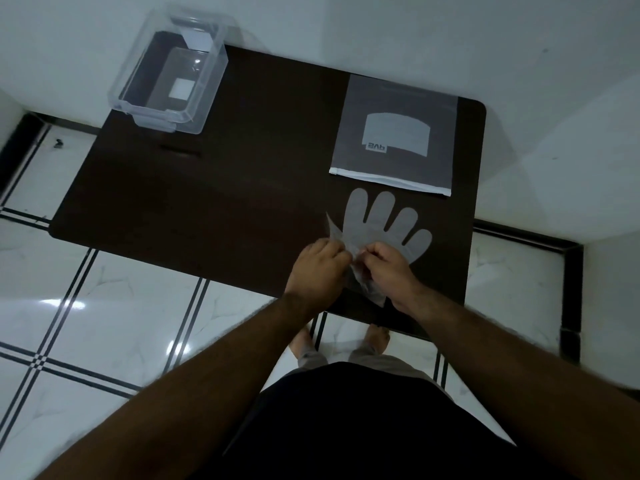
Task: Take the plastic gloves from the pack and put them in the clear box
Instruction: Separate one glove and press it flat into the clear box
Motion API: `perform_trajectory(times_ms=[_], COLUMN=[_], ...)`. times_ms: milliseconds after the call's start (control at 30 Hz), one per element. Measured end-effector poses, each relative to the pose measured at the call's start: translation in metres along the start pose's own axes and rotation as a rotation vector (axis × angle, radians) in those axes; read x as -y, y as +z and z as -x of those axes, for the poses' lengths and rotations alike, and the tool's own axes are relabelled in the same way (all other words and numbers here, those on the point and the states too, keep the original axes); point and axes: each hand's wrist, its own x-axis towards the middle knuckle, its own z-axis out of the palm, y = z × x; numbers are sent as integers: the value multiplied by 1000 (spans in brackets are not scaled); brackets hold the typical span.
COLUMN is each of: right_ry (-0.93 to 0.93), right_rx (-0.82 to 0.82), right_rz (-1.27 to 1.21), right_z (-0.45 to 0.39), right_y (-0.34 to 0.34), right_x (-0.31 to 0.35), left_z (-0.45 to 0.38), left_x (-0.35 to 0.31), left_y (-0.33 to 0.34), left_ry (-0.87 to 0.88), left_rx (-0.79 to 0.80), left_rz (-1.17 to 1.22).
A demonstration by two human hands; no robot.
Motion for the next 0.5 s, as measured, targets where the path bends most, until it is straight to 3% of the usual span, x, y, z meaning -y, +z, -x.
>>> perform_trajectory(times_ms=[100, 233, 500], right_ry=[-10, 21, -69], right_rx=[-36, -78, -125], right_rz=[-53, -145, -95], right_z=[1, 4, 5], right_y=[-5, -17, -52], right_x=[2, 12, 22], left_z=[-8, -13, -31], left_x=[-2, -1, -14], left_y=[2, 8, -9], left_ry=[4, -21, 17], left_rx=[188, 280, 278], left_rz=[-53, -134, -199])
